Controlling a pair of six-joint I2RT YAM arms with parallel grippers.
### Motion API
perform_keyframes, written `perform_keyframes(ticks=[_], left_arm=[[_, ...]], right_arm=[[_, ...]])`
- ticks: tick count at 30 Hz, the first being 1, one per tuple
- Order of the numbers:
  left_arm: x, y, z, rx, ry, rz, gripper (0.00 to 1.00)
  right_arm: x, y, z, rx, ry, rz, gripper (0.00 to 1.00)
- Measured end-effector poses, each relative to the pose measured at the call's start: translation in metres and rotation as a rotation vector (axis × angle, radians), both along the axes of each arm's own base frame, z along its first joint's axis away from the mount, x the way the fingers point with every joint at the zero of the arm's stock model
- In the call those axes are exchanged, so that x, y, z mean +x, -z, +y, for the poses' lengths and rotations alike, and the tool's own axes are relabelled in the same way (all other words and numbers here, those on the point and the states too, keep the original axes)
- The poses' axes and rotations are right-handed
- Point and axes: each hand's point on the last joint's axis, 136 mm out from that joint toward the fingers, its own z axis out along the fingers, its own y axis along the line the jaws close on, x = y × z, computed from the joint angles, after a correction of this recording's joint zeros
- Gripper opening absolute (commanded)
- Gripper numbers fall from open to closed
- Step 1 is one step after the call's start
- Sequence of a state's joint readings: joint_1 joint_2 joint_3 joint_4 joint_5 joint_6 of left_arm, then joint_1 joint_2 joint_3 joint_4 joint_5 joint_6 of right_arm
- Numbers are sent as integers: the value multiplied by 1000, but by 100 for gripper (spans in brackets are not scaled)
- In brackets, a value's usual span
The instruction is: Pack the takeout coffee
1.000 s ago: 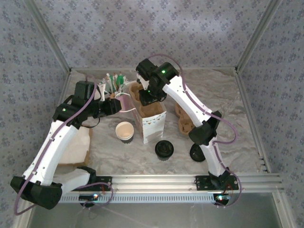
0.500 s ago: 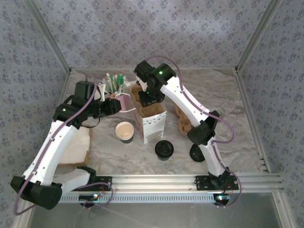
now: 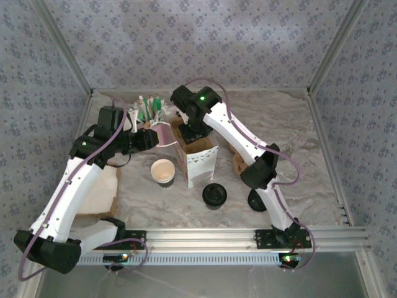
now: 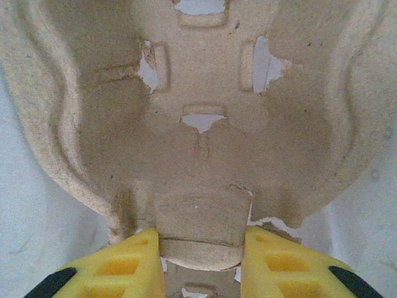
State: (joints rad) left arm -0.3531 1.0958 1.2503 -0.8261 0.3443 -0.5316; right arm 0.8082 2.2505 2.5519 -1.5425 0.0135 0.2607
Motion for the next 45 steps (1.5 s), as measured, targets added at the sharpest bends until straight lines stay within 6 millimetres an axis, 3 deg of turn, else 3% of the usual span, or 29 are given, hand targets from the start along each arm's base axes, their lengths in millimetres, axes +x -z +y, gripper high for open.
perform_keyframes(ticks=[45], left_arm=[[0,9,0,4,-1,12,30]], right_arm=[[-4,68,-2,-163,-28,79,32]])
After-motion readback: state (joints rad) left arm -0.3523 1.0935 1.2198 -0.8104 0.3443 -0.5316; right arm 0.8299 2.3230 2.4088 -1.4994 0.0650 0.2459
